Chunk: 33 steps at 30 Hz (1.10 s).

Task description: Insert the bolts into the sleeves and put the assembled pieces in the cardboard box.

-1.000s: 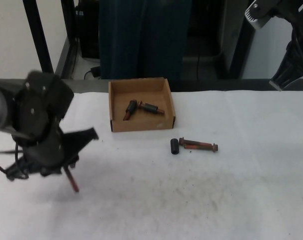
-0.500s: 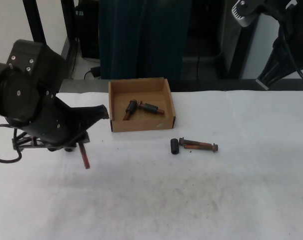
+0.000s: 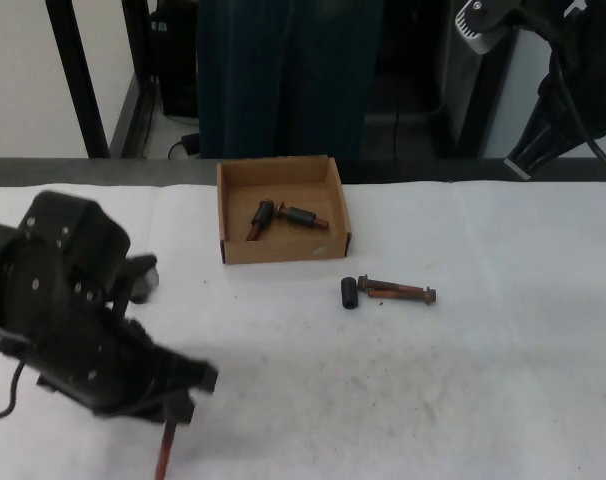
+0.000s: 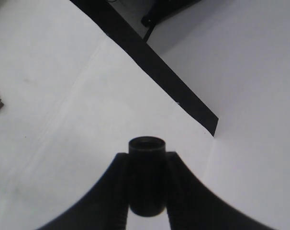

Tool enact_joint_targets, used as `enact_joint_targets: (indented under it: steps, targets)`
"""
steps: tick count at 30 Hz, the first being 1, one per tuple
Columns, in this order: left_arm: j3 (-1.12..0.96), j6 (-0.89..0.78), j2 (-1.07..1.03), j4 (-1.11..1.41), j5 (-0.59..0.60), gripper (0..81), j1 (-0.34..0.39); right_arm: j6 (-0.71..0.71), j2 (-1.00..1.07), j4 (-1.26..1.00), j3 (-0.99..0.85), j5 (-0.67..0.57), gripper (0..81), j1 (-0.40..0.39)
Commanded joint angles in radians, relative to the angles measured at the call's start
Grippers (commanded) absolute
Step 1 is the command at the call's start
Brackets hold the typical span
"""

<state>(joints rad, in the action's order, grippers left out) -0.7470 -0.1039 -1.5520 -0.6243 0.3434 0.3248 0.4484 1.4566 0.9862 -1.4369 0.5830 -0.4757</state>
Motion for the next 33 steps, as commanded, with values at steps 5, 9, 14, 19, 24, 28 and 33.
enact_joint_targets:
  steps: [5,9,14,19,24,28,33]
  targets:
    - [0.003,0.090,0.005,-0.041,-0.091,0.8,0.000,0.008,0.001,-0.012,-0.010,0.003,0.0,-0.001]
    - [0.003,0.098,0.005,-0.039,-0.091,0.8,0.000,0.008,0.001,-0.012,-0.010,0.003,0.0,-0.001]
    - [0.003,0.112,0.005,-0.043,-0.091,3.8,0.000,0.008,0.001,-0.012,-0.010,0.003,0.0,-0.001]
    - [0.003,0.112,0.005,-0.052,-0.091,16.9,0.000,0.008,0.001,-0.012,-0.010,0.003,0.0,-0.001]
    - [0.003,0.112,0.005,-0.054,-0.091,22.0,0.000,0.008,0.001,-0.012,-0.010,0.003,0.0,-0.001]
    - [0.003,0.112,0.005,-0.061,-0.091,26.5,0.000,0.008,0.001,-0.012,-0.010,0.021,0.0,-0.001]
    - [-0.009,0.112,0.005,-0.109,-0.091,34.5,0.000,0.008,0.001,-0.012,-0.010,0.050,0.0,-0.001]
